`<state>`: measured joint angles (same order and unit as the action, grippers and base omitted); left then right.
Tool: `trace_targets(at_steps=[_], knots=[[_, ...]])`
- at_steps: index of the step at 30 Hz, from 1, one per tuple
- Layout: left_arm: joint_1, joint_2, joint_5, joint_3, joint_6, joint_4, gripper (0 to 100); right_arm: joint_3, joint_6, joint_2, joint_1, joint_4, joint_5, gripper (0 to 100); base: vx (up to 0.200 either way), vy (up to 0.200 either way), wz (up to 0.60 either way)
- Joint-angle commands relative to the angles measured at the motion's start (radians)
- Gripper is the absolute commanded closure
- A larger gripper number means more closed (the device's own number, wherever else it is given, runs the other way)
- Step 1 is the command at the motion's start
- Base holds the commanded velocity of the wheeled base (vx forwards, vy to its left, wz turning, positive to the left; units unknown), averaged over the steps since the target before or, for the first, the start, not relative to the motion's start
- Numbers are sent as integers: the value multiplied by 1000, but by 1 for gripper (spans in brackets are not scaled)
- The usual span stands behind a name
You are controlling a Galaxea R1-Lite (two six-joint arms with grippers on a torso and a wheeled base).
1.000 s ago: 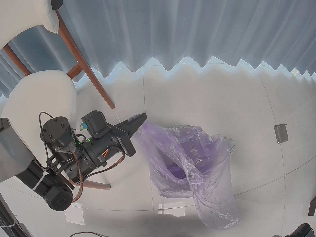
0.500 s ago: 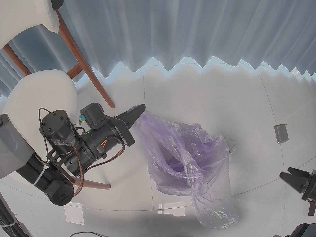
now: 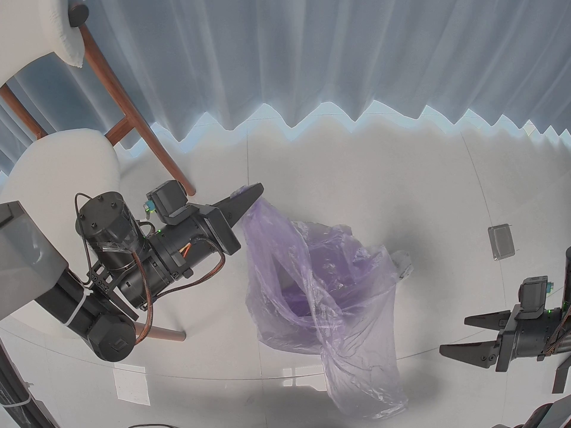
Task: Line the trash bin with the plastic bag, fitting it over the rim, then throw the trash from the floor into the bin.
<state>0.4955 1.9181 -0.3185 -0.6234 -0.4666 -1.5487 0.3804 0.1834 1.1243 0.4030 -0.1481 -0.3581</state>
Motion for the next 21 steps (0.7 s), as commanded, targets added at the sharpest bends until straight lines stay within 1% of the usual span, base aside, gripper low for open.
trace_targets(at_steps=[1, 2, 3, 4, 6, 8, 9, 10, 11, 12, 13, 14, 15, 16, 17, 18, 20, 21], knots=[[-3, 9, 3, -4, 2, -1, 100, 5, -12, 66, 50, -1, -22, 0, 0, -200, 0], [-3, 7, 7, -4, 0, 1, 100, 6, -15, 68, 74, -1, -22, 0, 0, -200, 0], [-3, 7, 7, -4, 0, 1, 100, 6, -15, 68, 74, -1, -22, 0, 0, 0, 0], [-5, 4, 10, -4, 2, 1, 100, 11, -25, 72, 126, -1, -24, 0, 0, 0, 0], [-6, -4, 10, 2, 14, 1, 100, 18, -41, 92, 172, -11, -22, 0, 0, 0, 0], [-6, -7, 13, 7, 37, 2, 100, 21, -48, 115, 192, -24, -19, 0, 0, 0, 0], [-11, -7, 29, 11, 82, 9, 100, 21, -62, 149, 212, -51, -16, 0, 0, 0, 0], [-11, -7, 29, 11, 82, 9, 100, 21, -62, 149, 212, -51, -16, 0, 0, 0, 0], [-26, -8, 78, 17, 146, 19, 100, 23, -79, 201, 221, -96, 2, 0, 0, 0, 0], [-40, -8, 104, 17, 180, 25, 100, 25, -81, 236, 221, -128, 19, 0, 0, 0, 0], [-45, -8, 108, 17, 189, 25, 100, 25, -81, 247, 221, -139, 27, 0, 0, 0, 0], [-80, -17, 127, 19, 236, 27, 100, 31, -79, 304, 223, -205, 56, 0, 0, 0, 0], [-91, -24, 127, 21, 246, 27, 100, 32, -79, 319, 223, -223, 62, 0, 0, 0, 0], [-118, -51, 127, 27, 267, 36, 100, 35, -81, 379, 224, -295, 67, 0, 0, 0, 0], [-123, -60, 127, 30, 270, 41, 100, 37, -81, 394, 226, -317, 67, 0, 0, 0, 0], [-135, -94, 127, 34, 273, 75, 100, 37, -81, 437, 241, -387, 70, 0, 0, 0, 0], [-149, -154, 125, 45, 273, 137, 100, 40, -73, 483, 269, -479, 77, 0, 0, 0, 0], [-149, -154, 125, 45, 273, 137, 100, 40, -73, 483, 269, -479, 77, 0, 0, 0, 0]])
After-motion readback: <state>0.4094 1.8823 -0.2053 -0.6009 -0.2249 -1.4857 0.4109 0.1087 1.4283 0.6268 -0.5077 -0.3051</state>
